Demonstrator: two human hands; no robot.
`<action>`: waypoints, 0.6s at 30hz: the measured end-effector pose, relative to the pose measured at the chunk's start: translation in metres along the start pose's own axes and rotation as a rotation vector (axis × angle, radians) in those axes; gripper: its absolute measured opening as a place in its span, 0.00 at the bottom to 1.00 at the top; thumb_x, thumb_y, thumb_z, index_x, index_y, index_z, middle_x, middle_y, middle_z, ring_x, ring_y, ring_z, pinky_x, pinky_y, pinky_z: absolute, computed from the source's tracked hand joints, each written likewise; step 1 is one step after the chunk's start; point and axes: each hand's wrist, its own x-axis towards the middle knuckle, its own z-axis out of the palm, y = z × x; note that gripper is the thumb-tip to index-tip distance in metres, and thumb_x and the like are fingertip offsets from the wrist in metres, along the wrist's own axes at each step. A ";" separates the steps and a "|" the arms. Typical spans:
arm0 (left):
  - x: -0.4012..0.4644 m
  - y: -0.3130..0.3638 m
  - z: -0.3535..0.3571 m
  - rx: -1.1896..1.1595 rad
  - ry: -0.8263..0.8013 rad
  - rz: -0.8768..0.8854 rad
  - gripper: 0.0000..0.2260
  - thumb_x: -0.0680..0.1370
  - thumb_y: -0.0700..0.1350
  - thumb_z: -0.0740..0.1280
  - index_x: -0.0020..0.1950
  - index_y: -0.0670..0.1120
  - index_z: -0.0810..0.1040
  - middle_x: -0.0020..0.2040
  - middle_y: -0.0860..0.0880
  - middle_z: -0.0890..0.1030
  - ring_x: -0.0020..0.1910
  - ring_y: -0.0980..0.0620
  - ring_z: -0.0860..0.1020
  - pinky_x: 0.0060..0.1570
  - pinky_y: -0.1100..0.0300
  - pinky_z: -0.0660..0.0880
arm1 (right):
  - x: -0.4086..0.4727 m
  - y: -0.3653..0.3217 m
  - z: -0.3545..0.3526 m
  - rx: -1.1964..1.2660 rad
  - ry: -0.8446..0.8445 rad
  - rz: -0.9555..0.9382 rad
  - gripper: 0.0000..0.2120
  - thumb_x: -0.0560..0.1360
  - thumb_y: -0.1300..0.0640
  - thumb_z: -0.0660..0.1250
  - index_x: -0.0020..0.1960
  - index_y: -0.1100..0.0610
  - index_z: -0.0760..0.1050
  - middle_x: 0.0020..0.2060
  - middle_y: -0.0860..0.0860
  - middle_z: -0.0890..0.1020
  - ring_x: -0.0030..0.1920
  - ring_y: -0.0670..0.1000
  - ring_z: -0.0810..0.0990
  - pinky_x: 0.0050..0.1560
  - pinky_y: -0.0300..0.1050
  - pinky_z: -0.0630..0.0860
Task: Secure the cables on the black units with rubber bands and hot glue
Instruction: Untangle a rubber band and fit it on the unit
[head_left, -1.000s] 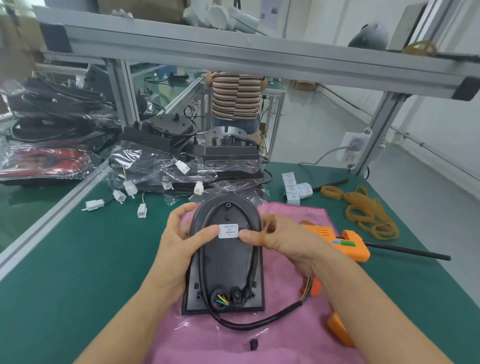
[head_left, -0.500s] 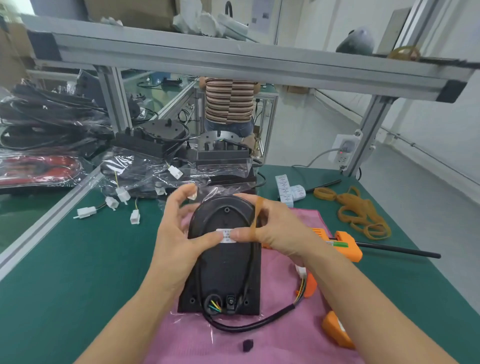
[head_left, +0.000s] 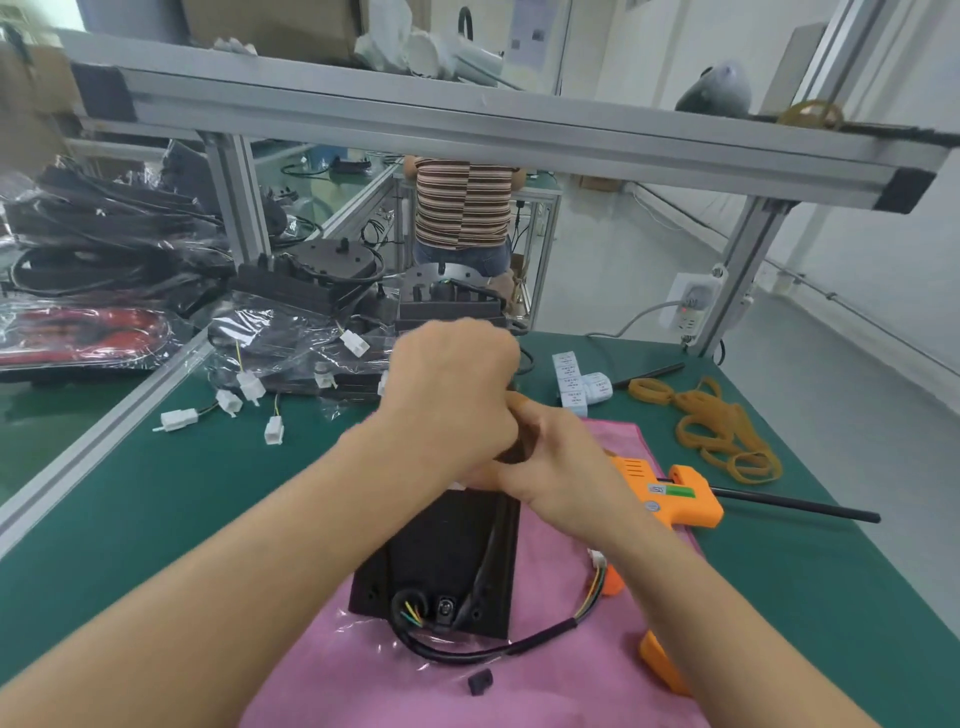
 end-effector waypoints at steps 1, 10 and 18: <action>0.003 -0.009 -0.004 -0.028 0.029 -0.032 0.05 0.67 0.43 0.68 0.42 0.48 0.76 0.43 0.51 0.79 0.47 0.43 0.78 0.40 0.58 0.68 | -0.001 0.000 -0.001 -0.009 0.005 -0.006 0.23 0.67 0.66 0.77 0.60 0.55 0.77 0.51 0.50 0.84 0.51 0.43 0.79 0.57 0.42 0.75; -0.020 -0.104 0.014 -0.776 0.177 -0.508 0.12 0.53 0.32 0.69 0.29 0.46 0.73 0.25 0.54 0.73 0.23 0.52 0.71 0.26 0.56 0.74 | -0.017 0.001 0.001 0.033 0.070 -0.108 0.25 0.65 0.64 0.78 0.59 0.48 0.77 0.52 0.44 0.84 0.55 0.44 0.82 0.57 0.34 0.74; -0.071 -0.110 0.074 -1.200 0.134 -0.886 0.17 0.62 0.21 0.64 0.33 0.43 0.69 0.20 0.53 0.69 0.19 0.54 0.68 0.23 0.63 0.69 | -0.026 0.003 0.007 0.026 0.135 -0.111 0.29 0.62 0.61 0.80 0.59 0.43 0.76 0.52 0.40 0.84 0.54 0.42 0.82 0.56 0.34 0.75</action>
